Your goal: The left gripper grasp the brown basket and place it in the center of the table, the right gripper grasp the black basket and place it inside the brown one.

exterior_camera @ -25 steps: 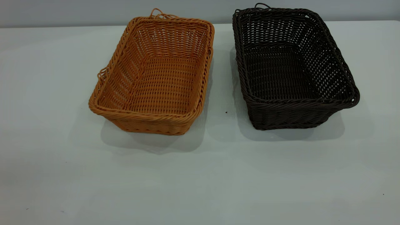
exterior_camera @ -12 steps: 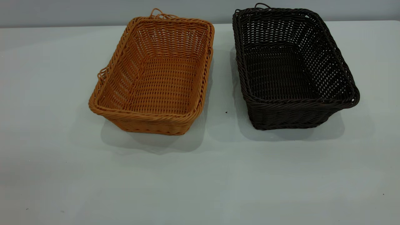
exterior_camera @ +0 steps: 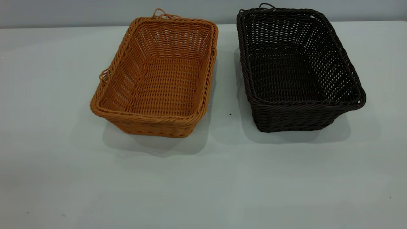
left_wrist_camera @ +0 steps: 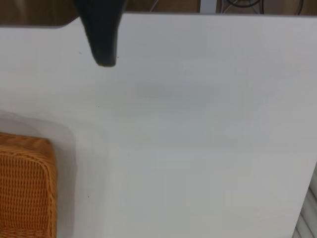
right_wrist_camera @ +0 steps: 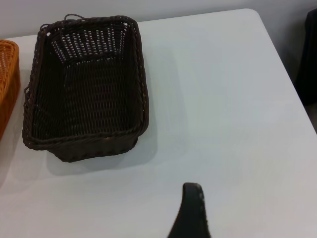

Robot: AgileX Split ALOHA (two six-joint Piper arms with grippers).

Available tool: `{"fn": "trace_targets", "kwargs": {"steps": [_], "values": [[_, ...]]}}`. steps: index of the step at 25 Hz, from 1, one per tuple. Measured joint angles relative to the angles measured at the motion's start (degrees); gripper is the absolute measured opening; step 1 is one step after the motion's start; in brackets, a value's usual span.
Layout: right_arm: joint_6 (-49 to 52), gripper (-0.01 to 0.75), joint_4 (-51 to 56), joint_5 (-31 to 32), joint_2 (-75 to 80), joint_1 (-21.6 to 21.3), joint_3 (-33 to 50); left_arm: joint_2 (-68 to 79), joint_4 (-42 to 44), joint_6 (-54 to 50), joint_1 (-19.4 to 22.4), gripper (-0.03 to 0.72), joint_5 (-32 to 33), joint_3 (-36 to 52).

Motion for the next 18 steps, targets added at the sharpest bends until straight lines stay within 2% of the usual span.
{"fn": "trace_targets", "kwargs": {"steps": [18], "values": [[0.00, 0.554, 0.00, -0.12, 1.06, 0.00, 0.00, 0.20, 0.40, -0.24, 0.00, 0.449, -0.26, 0.15]]}}
